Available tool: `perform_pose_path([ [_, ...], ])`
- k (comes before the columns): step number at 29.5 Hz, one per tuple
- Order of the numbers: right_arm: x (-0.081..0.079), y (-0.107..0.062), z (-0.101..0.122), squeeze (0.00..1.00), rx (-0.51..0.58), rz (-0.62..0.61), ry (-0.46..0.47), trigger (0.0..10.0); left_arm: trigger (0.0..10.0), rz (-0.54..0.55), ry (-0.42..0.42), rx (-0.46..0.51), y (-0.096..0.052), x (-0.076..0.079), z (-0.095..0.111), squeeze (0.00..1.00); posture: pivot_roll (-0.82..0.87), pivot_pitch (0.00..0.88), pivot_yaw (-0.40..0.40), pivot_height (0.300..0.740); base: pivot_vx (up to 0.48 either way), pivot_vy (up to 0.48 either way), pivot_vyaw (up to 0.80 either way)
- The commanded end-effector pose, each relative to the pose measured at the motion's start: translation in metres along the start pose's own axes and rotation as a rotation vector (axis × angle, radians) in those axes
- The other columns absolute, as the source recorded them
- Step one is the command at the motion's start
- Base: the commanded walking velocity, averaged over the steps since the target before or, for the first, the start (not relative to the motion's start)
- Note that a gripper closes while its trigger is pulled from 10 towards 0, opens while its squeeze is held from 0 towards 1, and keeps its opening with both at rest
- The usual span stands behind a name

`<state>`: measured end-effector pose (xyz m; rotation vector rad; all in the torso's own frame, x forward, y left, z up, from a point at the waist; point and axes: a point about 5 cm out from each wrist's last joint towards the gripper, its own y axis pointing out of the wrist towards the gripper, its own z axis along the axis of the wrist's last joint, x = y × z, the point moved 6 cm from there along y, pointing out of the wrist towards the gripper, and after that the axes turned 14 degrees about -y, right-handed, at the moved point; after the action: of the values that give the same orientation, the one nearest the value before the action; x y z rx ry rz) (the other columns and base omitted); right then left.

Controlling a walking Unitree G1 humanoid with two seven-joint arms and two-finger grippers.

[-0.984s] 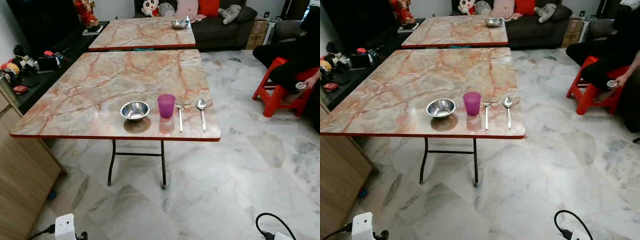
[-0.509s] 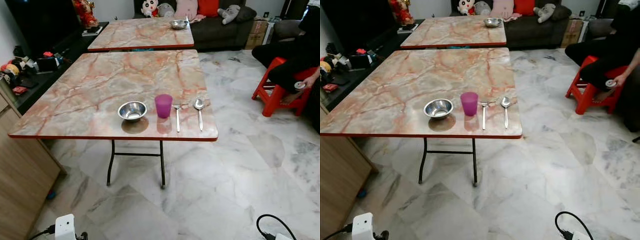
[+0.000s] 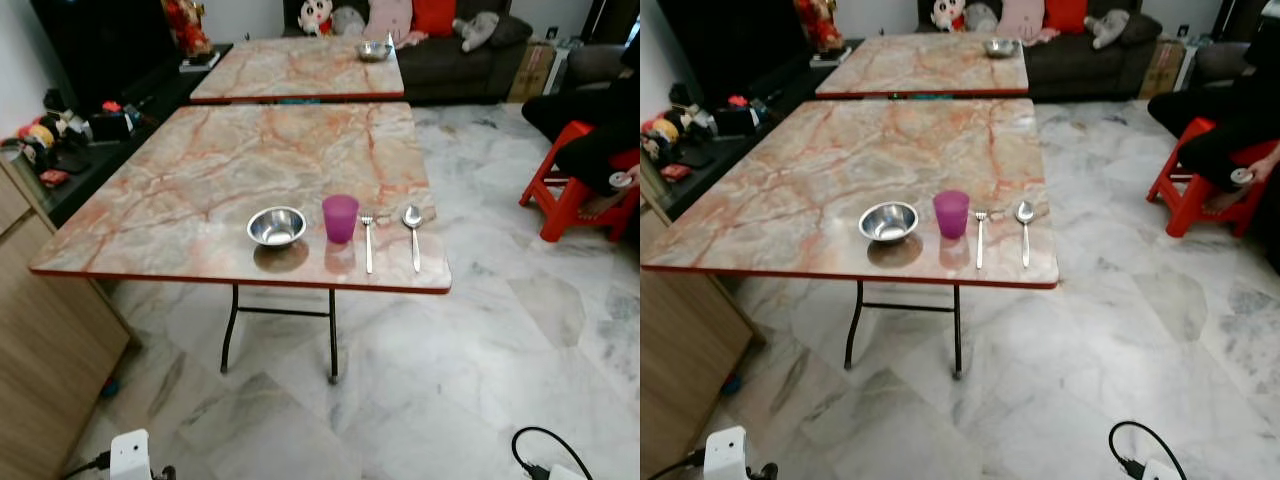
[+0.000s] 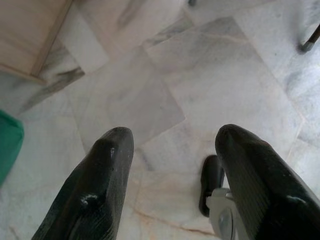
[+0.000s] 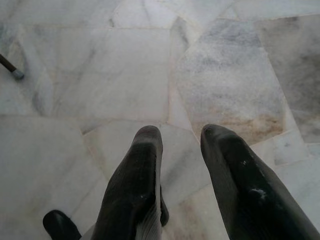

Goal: Setting the table

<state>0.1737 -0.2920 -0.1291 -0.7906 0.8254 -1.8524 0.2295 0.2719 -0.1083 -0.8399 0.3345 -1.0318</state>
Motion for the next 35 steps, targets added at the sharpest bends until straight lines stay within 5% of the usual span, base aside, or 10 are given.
perform_pose_path([
  [1,0.0016,-0.0001,-0.0010,0.00,-0.004,-0.002,-0.014,10.0,10.0,0.007,-0.014,0.003,0.0000,-0.0017,0.0010,0.00,0.02,0.027,0.052,0.740,0.315,0.000,0.53],
  [15,0.0013,-0.0001,-0.0010,0.00,-0.003,-0.004,0.008,10.0,10.0,0.007,-0.016,0.005,0.0001,-0.0015,0.0016,0.00,0.02,0.025,0.051,0.740,0.311,0.000,0.17],
  [31,0.0012,-0.0003,-0.0021,0.00,-0.005,-0.004,0.009,10.0,10.0,-0.006,-0.011,-0.002,0.0000,-0.0006,0.0004,0.00,0.02,0.020,0.052,0.740,0.000,0.000,0.00],
  [35,0.0013,-0.0003,-0.0024,0.00,-0.007,-0.005,0.009,10.0,10.0,0.025,-0.001,0.066,-0.0007,-0.0041,0.0097,0.00,0.02,0.019,0.054,0.740,0.000,0.000,0.00],
])
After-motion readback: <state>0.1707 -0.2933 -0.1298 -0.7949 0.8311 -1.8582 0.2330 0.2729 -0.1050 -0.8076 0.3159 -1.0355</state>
